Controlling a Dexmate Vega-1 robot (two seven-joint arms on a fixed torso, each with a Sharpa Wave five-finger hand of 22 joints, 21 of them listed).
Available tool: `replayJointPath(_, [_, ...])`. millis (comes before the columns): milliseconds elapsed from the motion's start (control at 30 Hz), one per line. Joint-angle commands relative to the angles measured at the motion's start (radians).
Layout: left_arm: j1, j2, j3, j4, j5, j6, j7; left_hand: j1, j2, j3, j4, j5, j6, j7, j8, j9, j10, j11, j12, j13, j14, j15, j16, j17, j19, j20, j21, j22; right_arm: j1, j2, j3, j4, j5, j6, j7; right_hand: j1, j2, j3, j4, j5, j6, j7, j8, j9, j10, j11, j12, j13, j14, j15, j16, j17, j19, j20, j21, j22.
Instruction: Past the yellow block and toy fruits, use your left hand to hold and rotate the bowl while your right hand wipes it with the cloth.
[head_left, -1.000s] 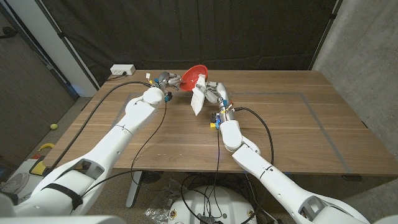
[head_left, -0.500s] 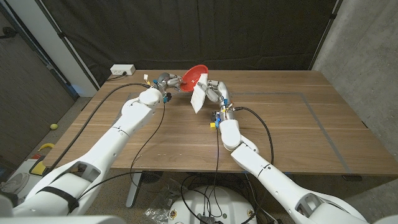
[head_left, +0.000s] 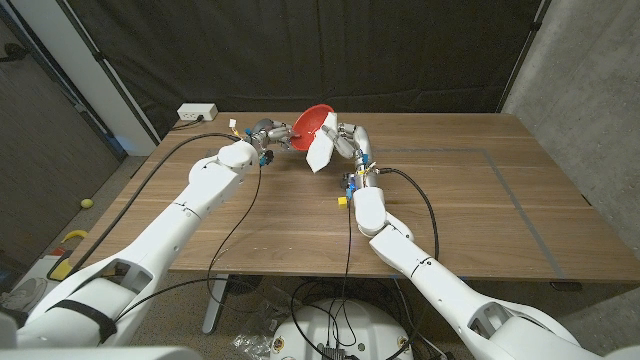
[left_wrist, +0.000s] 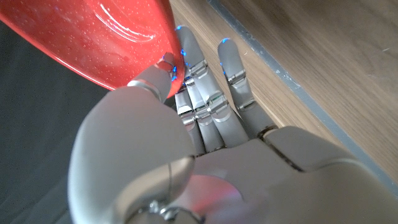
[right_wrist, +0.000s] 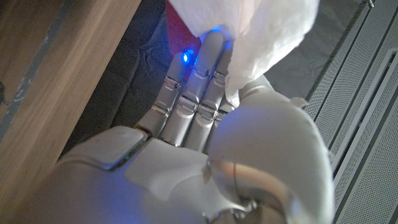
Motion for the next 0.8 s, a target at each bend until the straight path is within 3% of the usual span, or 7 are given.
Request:
replayJointPath(33, [-0.014, 0.029, 0.026, -0.012, 0.002, 0.034, -0.034, 0.020, 0.006, 0.092, 0.062, 0.009, 0.061, 0.058, 0.006, 0.004, 0.019, -0.017, 0.007, 0.002, 0.009, -0.002, 0.012, 0.006, 0.000, -0.104, 0.005, 0.002, 0.026, 0.011, 0.016, 0.031, 0.017, 0.016, 0.003, 0.000, 0.017, 0.000, 0.006, 0.003, 0.029, -0.024, -0.002, 0.015, -0.005, -0.003, -0.009, -0.002, 0.000, -0.029, -0.006, 0.003, -0.009, -0.109, 0.010, -0.001])
replayJointPath(600, [-0.073, 0.058, 0.078, 0.017, 0.023, 0.083, -0.130, 0.025, 0.004, 0.095, 0.061, 0.009, 0.066, 0.059, 0.008, 0.008, 0.023, -0.011, 0.008, 0.004, 0.008, -0.002, 0.016, 0.007, -0.002, -0.103, 0.009, 0.001, 0.069, 0.032, 0.034, 0.093, 0.035, 0.026, 0.011, -0.003, 0.023, -0.004, 0.008, -0.006, 0.025, -0.029, -0.012, 0.018, -0.002, -0.003, -0.020, -0.001, 0.001, -0.029, -0.013, 0.010, -0.020, -0.109, 0.033, -0.016])
replayJointPath(800, [-0.087, 0.064, 0.093, 0.007, 0.054, 0.122, -0.120, 0.026, 0.003, 0.096, 0.061, 0.008, 0.066, 0.060, 0.008, 0.009, 0.026, -0.011, 0.007, 0.002, 0.007, -0.001, 0.016, 0.006, -0.003, -0.103, 0.011, 0.001, 0.074, 0.036, 0.043, 0.104, 0.034, 0.024, 0.003, -0.004, 0.025, -0.005, 0.009, -0.009, 0.025, -0.030, -0.014, 0.019, 0.000, -0.004, -0.023, -0.001, 0.000, -0.030, -0.017, 0.011, -0.024, -0.108, 0.040, -0.021])
